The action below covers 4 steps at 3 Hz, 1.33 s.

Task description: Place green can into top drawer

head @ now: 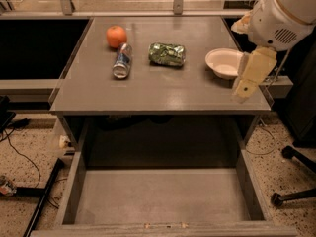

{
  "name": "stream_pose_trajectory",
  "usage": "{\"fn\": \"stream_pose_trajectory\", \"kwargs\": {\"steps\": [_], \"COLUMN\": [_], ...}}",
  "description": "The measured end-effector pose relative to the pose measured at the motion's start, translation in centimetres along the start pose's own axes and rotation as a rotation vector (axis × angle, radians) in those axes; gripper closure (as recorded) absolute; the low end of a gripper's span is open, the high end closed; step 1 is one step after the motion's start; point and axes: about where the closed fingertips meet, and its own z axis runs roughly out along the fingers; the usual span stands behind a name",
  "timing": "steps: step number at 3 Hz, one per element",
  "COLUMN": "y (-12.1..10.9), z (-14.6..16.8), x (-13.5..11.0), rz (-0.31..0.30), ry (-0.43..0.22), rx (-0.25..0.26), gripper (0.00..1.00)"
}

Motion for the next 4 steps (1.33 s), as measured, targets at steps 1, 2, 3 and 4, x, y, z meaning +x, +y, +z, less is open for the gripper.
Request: {"fn": "stream_pose_trajectory", "kwargs": {"steps": [1, 2, 3, 4], "y": [-3.3, -5.9, -5.9, -7.0], "z": [1.5, 3.9, 3.9, 4.7], "x": [-0.9, -0.8, -0.8, -1.8], "rz": [-0.011, -0.014, -0.014, -0.047], "ry": [-0.08, -0.141, -0.141, -0.185], "rx": [0.027, 0.051, 0.051, 0.07], "gripper": [0.0, 0.0, 0.0, 0.0]}}
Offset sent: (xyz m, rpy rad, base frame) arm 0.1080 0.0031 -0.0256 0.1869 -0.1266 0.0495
